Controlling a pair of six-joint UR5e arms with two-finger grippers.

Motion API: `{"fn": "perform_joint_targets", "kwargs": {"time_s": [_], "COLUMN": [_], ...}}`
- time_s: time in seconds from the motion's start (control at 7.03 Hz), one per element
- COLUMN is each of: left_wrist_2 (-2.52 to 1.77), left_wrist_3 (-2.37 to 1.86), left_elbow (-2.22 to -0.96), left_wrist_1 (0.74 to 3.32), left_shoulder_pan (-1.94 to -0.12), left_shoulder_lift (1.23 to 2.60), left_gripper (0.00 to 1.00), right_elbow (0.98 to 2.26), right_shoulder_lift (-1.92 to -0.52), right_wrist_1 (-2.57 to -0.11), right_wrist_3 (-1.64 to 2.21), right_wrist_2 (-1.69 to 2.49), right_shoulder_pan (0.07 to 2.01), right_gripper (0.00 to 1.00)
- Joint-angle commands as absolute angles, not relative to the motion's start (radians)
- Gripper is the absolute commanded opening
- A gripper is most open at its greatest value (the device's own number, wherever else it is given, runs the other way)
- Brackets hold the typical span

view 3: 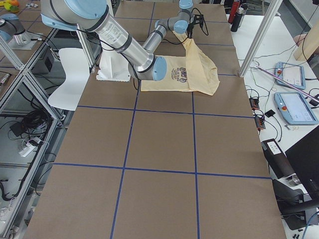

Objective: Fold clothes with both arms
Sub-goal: 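Carry the sleeve cuff across the shirt toward the far shoulder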

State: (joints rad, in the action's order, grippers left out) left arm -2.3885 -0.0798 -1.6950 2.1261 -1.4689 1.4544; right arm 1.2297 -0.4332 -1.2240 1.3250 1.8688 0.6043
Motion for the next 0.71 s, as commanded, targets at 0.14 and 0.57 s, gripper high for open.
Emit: {"fn": "perform_joint_targets", "kwargs": {"time_s": [0.14, 0.57], "left_wrist_2": [-2.401, -2.399], "left_wrist_3": [-0.080, -0.153], "left_elbow": [-1.695, -1.694], "left_wrist_1": [2.126, 2.141], "left_shoulder_pan": [-1.468, -1.427], "left_shoulder_lift": [1.453, 1.474], "left_gripper": [0.99, 0.99], "right_elbow": [1.117, 1.167], "right_shoulder_lift": [-0.403, -0.455], "right_wrist_1": [-1.123, -1.126], "right_wrist_3": [1.325, 1.359], "right_wrist_2": [1.810, 1.941], "right_shoulder_pan": [0.569, 0.654], "right_gripper": [1.00, 1.00]}}
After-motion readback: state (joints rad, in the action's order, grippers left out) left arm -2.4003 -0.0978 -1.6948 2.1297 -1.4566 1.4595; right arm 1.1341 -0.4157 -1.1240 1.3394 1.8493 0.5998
